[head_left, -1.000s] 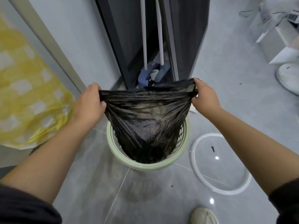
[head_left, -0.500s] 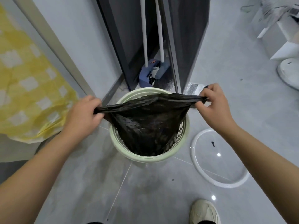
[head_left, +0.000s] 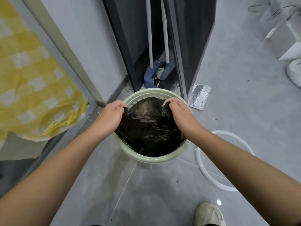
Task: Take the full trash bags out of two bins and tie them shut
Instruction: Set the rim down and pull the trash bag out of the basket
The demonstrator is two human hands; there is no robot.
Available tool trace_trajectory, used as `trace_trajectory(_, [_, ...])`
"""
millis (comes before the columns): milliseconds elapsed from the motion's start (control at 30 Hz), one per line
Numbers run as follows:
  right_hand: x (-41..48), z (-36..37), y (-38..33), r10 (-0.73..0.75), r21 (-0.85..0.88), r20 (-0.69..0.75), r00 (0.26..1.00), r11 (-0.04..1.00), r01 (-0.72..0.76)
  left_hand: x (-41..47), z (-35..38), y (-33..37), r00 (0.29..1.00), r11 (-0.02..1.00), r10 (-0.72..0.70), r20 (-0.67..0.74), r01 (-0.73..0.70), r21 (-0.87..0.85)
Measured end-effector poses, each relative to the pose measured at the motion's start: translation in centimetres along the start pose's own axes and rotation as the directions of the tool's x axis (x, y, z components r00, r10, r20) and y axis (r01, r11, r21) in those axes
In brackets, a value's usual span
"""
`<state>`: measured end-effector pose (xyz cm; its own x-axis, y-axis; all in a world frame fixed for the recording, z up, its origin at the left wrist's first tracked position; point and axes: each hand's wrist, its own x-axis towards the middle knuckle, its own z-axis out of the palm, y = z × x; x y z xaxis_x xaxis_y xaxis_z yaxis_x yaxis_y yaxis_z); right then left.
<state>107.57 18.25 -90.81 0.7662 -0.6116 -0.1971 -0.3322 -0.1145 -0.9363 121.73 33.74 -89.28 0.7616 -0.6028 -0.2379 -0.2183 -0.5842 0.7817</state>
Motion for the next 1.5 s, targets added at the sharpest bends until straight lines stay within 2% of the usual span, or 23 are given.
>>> trace_trajectory(100, [-0.2,-0.7,0.4,-0.106,-0.201,0.063,0.992,0.973,0.117,-0.5,-0.5,-0.8,0.979,0.935,0.152,0.138,-0.188,0.302])
trace_trajectory(167, [-0.3,-1.2,0.6,-0.117,-0.236,0.091,0.989,0.962,0.136,-0.5,-1.2,-1.0,0.942,0.876,0.153,0.299,-0.269,0.4])
trace_trajectory(233, [-0.3,-1.6,0.9,-0.128,-0.308,0.147,0.981,0.936,0.169,-0.2,-1.7,-1.3,0.905,0.775,0.143,0.4,-0.354,0.524])
trace_trajectory(333, [-0.2,-1.9,1.0,-0.139,-0.402,0.269,0.953,0.883,0.242,0.5,-2.0,-1.7,0.894,0.628,0.234,0.382,-0.439,0.642])
trace_trajectory(400, [0.2,-1.8,1.1,-0.154,-0.482,0.349,0.924,0.817,0.317,0.7,-1.9,-1.2,0.901,0.66,0.266,0.342,-0.429,0.617])
trace_trajectory(467, [0.6,-1.3,1.5,-0.241,-0.543,0.365,0.899,0.73,0.416,0.7,-1.6,-0.7,0.912,0.748,0.256,0.32,-0.396,0.533])
trace_trajectory(500, [0.7,-1.1,1.6,-0.29,-0.533,0.352,0.89,0.719,0.445,0.7,-1.4,-0.5,0.919,0.791,0.251,0.304,-0.376,0.483])
trace_trajectory(600, [1.4,-0.2,1.5,-0.381,-0.398,0.203,0.902,0.81,0.432,0.9,-0.9,0.0,0.939,0.893,0.269,0.213,-0.326,0.311])
trace_trajectory(700, [1.7,1.0,0.6,-0.331,-0.165,0.053,0.942,0.928,0.335,1.2,-0.4,0.8,0.955,0.956,0.246,0.169,-0.268,0.122])
trace_trajectory(800, [2.1,2.2,0.3,-0.242,0.008,0.149,0.959,0.97,0.244,1.5,-0.4,1.8,0.958,0.981,0.193,0.214,-0.192,-0.023])
trace_trajectory(933, [2.4,3.3,0.3,-0.171,0.048,0.379,0.91,0.985,0.165,2.5,-1.5,3.4,0.938,0.976,0.184,0.292,-0.21,0.058])
trace_trajectory(1000, [2.7,3.9,0.0,-0.139,0.043,0.452,0.881,0.99,0.134,3.1,-1.7,4.4,0.927,0.983,0.163,0.339,-0.184,0.03])
trace_trajectory(1233, [3.5,4.8,1.0,-0.018,0.22,0.364,0.931,0.973,-0.068,5.6,-1.2,3.8,0.95,0.991,0.119,0.288,-0.129,0.017])
trace_trajectory(1367, [3.4,4.9,1.0,0.029,0.204,0.299,0.954,0.974,-0.094,5.8,-1.2,-0.2,0.992,0.999,-0.005,0.127,0.01,-0.035])
trace_trajectory(1400, [3.3,4.8,0.9,0.042,0.19,0.291,0.956,0.976,-0.101,5.5,-1.1,-1.3,0.997,0.999,-0.04,0.068,0.04,-0.003])
trace_trajectory(1467, [3.1,4.6,0.8,0.062,0.145,0.268,0.961,0.984,-0.104,4.5,-1.2,-3.3,0.993,0.98,-0.109,-0.049,0.115,0.165])
trace_trajectory(1500, [2.9,4.5,0.4,0.071,0.113,0.259,0.963,0.988,-0.103,3.9,-1.2,-4.1,0.985,0.96,-0.162,-0.068,0.173,0.22])
